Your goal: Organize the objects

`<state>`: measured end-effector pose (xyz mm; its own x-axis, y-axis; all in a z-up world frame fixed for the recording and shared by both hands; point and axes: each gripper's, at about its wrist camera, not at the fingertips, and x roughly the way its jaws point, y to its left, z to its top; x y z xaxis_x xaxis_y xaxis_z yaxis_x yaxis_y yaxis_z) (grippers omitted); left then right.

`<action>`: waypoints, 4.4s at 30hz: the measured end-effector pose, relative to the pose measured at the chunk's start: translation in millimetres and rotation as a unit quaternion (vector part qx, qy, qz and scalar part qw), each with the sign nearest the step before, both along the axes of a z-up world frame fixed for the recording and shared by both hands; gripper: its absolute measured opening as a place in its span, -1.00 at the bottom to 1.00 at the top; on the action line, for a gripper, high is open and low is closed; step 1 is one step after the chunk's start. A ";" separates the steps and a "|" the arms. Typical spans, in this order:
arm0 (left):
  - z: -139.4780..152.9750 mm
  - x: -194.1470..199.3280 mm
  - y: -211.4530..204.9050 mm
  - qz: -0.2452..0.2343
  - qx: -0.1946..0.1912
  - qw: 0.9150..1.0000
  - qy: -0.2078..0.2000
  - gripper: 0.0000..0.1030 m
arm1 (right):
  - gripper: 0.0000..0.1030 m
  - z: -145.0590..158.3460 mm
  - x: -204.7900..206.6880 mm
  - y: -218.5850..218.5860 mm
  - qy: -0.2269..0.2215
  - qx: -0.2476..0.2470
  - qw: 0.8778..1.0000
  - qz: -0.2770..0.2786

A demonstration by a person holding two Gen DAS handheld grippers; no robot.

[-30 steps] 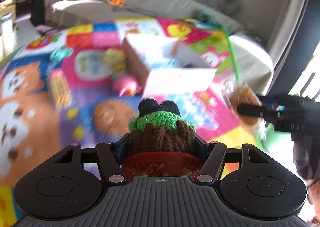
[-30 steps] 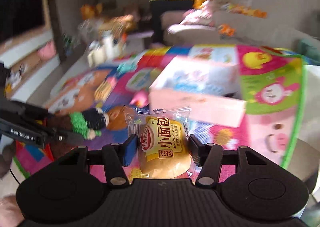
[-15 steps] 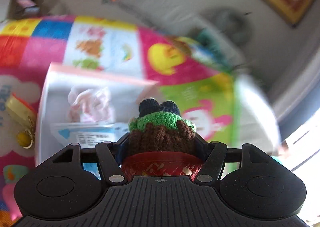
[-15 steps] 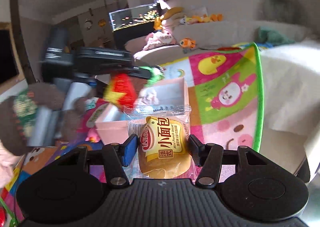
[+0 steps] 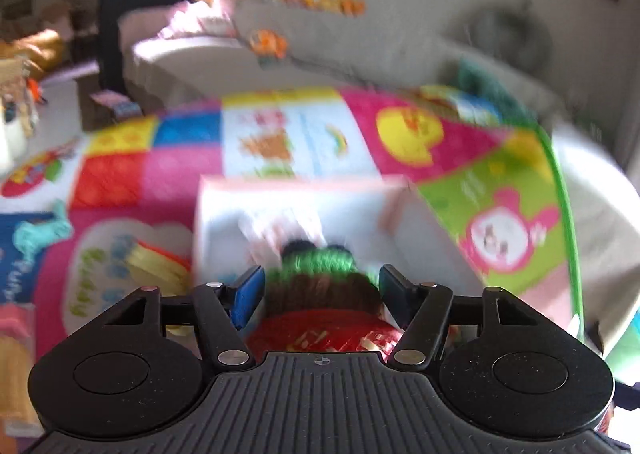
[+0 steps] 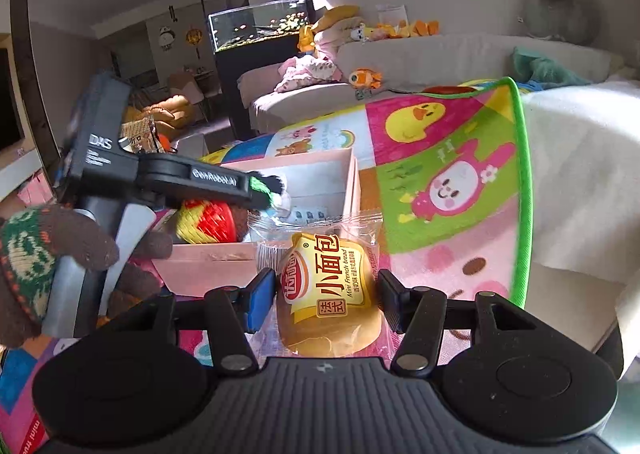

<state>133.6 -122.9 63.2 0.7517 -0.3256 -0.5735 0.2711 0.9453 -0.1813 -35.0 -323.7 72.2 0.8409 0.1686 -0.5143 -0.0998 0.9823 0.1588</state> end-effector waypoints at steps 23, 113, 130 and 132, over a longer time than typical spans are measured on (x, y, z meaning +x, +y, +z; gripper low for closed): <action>-28.8 -124.9 205.7 0.091 -0.115 0.989 -0.006 0.30 | 0.08 -9.6 158.3 68.5 0.076 -0.024 0.997 -0.013; -77.1 -125.5 276.3 0.143 -0.240 0.960 -0.035 0.03 | -0.25 -8.5 45.9 236.5 0.139 -0.201 0.927 0.283; -32.1 -227.7 111.4 -0.198 0.134 0.970 -0.036 0.06 | 0.98 -45.6 -1.1 67.1 0.068 -0.042 0.997 0.018; -41.1 -231.0 96.8 -0.207 0.193 0.958 -0.042 0.07 | 0.99 -51.3 1.0 57.7 0.085 -0.015 0.996 0.014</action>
<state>-97.3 -26.1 22.1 0.6533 -0.3812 -0.6541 0.6352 0.7462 0.1994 -34.0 -266.0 20.9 0.7370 0.1728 -0.6534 -0.1015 0.9841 0.1458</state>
